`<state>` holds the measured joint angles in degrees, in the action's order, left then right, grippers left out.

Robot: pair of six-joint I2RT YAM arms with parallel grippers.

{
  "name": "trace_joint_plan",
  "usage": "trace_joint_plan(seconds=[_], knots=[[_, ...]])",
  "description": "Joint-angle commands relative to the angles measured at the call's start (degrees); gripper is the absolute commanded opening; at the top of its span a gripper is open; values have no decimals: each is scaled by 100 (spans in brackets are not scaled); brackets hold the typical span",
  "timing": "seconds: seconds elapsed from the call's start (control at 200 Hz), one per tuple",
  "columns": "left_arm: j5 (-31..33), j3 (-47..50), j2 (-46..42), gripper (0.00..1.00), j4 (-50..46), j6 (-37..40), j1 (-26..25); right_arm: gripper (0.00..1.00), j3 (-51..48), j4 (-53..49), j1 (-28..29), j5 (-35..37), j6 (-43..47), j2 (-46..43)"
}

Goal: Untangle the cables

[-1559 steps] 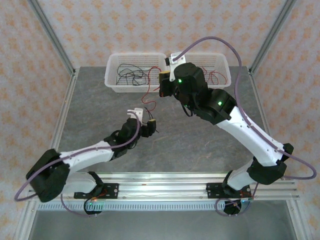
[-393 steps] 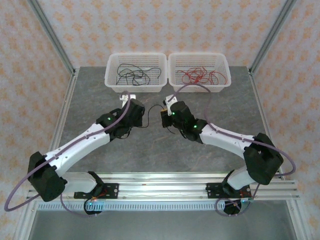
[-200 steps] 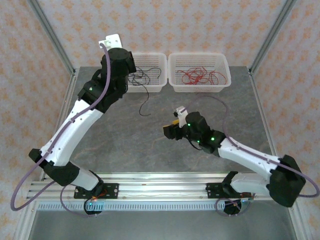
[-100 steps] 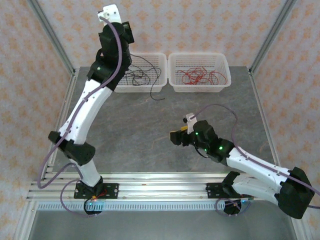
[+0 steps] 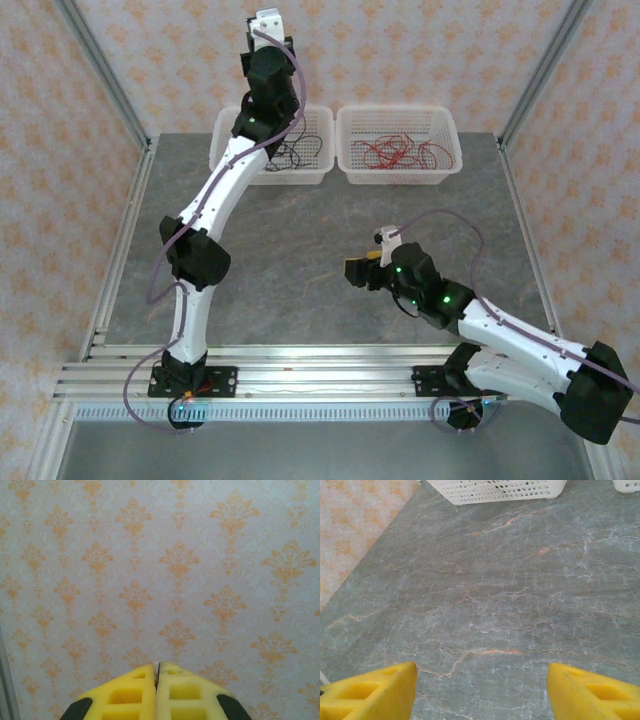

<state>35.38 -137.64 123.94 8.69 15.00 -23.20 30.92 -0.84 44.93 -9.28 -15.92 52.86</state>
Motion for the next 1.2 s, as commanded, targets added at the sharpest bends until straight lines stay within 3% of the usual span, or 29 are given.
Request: trace_joint_plan(seconds=[0.0,0.46,0.781,0.876,1.036,1.191], knots=[[12,-280,-86,0,765,348,102,68,19,-48,-12,217,-88,-12],[58,1034,541,0,901,246,509,67,64,75,-12,108,-128,427],[55,1003,1206,0,-87,-21,688,67,-67,-71,-17,204,-217,219],[-304,925,1250,0,-965,-673,830,67,-99,-155,-11,259,-248,130],[-1497,694,1448,0,-2612,-2045,1171,67,-80,-335,-11,408,-287,66],[-2325,651,1704,0,-3310,-2674,1365,67,32,-494,-15,449,-287,84]])
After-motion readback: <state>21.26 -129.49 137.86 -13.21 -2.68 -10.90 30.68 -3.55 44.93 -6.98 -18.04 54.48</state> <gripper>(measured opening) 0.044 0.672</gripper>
